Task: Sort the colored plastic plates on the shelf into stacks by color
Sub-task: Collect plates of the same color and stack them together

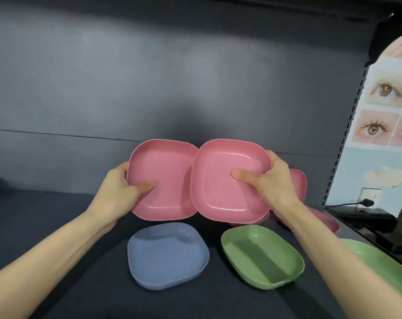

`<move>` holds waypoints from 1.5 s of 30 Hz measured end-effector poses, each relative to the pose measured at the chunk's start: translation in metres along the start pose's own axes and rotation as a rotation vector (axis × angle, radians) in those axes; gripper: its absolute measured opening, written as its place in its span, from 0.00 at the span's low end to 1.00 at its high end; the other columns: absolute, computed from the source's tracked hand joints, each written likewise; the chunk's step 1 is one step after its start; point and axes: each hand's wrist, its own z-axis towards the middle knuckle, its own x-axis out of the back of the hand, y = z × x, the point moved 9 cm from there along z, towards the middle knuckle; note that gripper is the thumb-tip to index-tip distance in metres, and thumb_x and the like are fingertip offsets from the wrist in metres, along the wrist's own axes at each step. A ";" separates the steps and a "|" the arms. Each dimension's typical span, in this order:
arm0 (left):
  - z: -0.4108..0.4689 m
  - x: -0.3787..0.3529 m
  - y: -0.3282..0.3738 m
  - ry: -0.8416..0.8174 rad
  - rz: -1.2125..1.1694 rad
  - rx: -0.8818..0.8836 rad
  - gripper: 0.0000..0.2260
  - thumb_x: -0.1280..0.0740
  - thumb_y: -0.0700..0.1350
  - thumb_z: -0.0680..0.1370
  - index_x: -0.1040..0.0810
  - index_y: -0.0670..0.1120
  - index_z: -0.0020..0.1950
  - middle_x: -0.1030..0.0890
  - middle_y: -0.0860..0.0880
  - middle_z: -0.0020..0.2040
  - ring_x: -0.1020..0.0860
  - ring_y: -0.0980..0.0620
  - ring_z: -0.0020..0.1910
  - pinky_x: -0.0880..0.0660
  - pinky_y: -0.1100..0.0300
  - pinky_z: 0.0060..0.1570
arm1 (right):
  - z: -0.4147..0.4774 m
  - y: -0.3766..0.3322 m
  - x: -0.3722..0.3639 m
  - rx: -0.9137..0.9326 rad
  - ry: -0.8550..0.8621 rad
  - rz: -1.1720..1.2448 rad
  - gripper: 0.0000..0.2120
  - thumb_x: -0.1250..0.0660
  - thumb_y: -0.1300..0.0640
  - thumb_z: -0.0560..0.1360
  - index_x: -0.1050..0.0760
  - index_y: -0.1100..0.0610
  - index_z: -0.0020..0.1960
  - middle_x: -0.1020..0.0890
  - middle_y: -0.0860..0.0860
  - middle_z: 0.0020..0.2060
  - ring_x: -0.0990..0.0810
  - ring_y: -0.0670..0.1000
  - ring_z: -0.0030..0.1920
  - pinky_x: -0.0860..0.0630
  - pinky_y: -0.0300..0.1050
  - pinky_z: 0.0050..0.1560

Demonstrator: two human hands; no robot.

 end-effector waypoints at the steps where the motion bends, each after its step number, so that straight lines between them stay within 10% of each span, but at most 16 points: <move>1: -0.014 0.011 0.001 0.015 0.020 -0.001 0.12 0.29 0.35 0.72 0.24 0.51 0.48 0.18 0.52 0.44 0.20 0.55 0.41 0.25 0.63 0.38 | -0.011 -0.006 -0.009 0.011 -0.013 0.017 0.22 0.21 0.63 0.62 0.25 0.55 0.52 0.19 0.45 0.42 0.20 0.41 0.39 0.25 0.29 0.34; 22: -0.161 0.278 0.004 0.348 0.423 0.043 0.22 0.25 0.45 0.69 0.29 0.52 0.60 0.22 0.55 0.49 0.22 0.49 0.50 0.25 0.50 0.50 | -0.140 -0.094 -0.244 0.034 -0.321 0.245 0.20 0.23 0.64 0.65 0.27 0.50 0.50 0.20 0.44 0.43 0.20 0.42 0.43 0.23 0.37 0.41; 36: -0.039 0.370 -0.043 0.031 0.264 -0.075 0.29 0.35 0.29 0.73 0.37 0.53 0.66 0.27 0.52 0.58 0.28 0.54 0.57 0.29 0.63 0.55 | -0.120 -0.104 -0.369 0.001 -0.128 0.116 0.19 0.30 0.66 0.71 0.34 0.51 0.54 0.24 0.43 0.46 0.23 0.43 0.46 0.26 0.37 0.40; 45: 0.062 0.358 -0.098 -0.105 0.197 -0.001 0.23 0.32 0.30 0.72 0.33 0.49 0.60 0.23 0.54 0.46 0.23 0.59 0.41 0.26 0.71 0.32 | -0.065 -0.070 -0.398 -0.023 -0.015 0.001 0.17 0.33 0.67 0.72 0.34 0.52 0.54 0.25 0.42 0.45 0.24 0.42 0.44 0.26 0.38 0.39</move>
